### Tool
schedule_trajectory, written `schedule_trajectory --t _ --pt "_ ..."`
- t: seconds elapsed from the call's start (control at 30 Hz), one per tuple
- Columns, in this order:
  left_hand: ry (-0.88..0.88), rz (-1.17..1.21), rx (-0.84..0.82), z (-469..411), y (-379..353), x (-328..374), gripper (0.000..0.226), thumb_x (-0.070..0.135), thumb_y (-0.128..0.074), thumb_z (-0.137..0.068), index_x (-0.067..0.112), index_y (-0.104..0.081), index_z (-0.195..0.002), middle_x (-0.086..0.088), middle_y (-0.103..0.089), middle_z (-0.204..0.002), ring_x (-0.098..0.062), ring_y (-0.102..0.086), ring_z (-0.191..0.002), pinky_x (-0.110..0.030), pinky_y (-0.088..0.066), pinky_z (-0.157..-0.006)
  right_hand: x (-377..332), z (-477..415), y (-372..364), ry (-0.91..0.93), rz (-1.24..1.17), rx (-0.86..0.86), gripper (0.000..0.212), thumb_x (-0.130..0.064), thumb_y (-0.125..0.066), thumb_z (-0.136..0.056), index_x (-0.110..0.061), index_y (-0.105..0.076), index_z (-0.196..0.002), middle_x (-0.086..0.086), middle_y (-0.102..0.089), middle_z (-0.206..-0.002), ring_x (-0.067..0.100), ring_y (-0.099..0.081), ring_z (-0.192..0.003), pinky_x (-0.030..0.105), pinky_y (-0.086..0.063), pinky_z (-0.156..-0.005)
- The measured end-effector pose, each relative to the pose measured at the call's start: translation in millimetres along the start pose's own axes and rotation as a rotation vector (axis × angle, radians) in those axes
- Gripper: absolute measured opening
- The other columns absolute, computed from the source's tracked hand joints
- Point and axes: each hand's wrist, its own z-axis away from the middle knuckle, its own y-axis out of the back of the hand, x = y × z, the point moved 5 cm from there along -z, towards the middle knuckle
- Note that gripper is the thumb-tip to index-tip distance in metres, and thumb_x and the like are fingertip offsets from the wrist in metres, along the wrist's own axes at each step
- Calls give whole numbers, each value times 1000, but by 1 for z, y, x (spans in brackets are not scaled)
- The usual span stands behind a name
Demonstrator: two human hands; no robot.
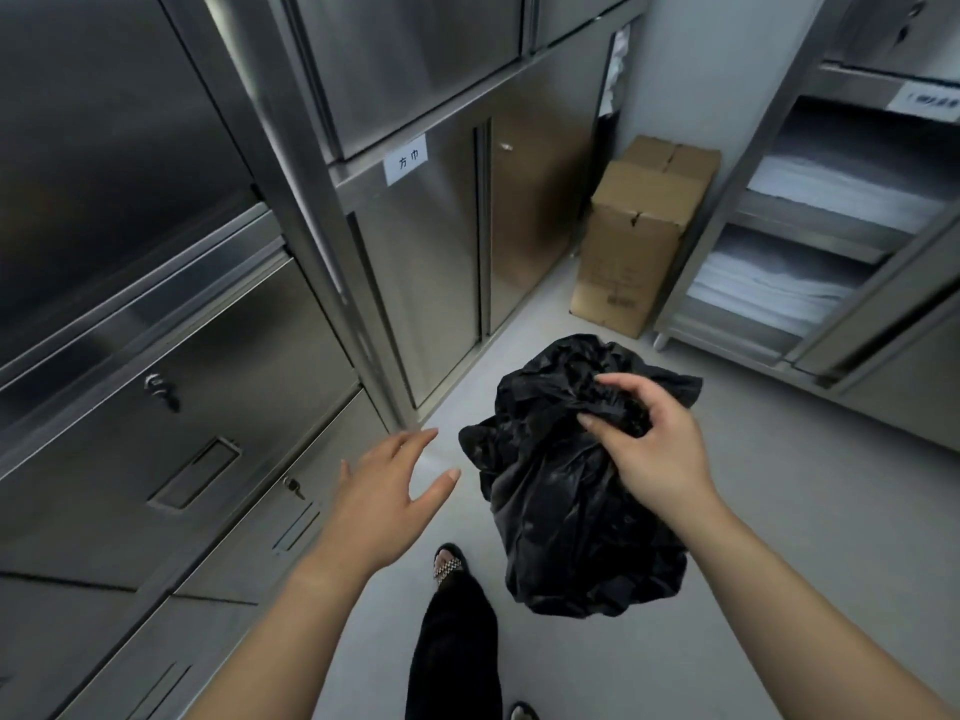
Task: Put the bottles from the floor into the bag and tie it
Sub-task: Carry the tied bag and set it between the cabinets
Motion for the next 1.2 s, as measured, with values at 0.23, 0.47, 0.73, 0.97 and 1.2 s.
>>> schedule_trajectory --t 0.23,0.47,0.73,0.97,1.2 --pt "-190 51 -39 -140 17 31 54 58 -40 -89 31 -39 -136 8 -46 -140 -14 -42 -129 -44 -34 -107 -10 -124 19 -8 96 109 33 -22 -75 -76 -41 -60 -98 -19 -63 -105 -10 -55 -98 6 -39 -82" --pt "-388 23 -117 -267 36 76 48 53 -39 -91 33 -40 -135 8 -47 -139 -14 -43 -128 -41 -36 -106 -17 -206 55 -14 148 252 29 -19 -74 -77 -30 -61 -100 -25 -59 -102 -26 -49 -91 -6 -35 -73" --pt "-454 55 -181 -384 37 134 50 54 -40 -91 33 -39 -136 9 -50 -131 -14 -48 -119 -42 -41 -101 -6 -312 86 -32 107 349 29 -17 -74 -77 -28 -61 -100 -24 -59 -99 -21 -53 -87 -5 -35 -71" --pt "-463 0 -142 -485 27 196 50 55 -44 -89 34 -41 -134 8 -50 -134 -15 -59 -103 -35 -43 -95 10 -423 114 -22 8 302 31 -11 -73 -78 -19 -61 -105 -7 -64 -101 -4 -59 -92 0 -41 -74" --pt "-523 144 -74 -564 25 260 41 47 -49 -89 30 -50 -127 7 -57 -124 -9 -52 -113 -20 -37 -86 2 -518 144 17 18 264 32 -16 -73 -79 -23 -61 -108 -12 -63 -103 -6 -57 -94 2 -42 -77"
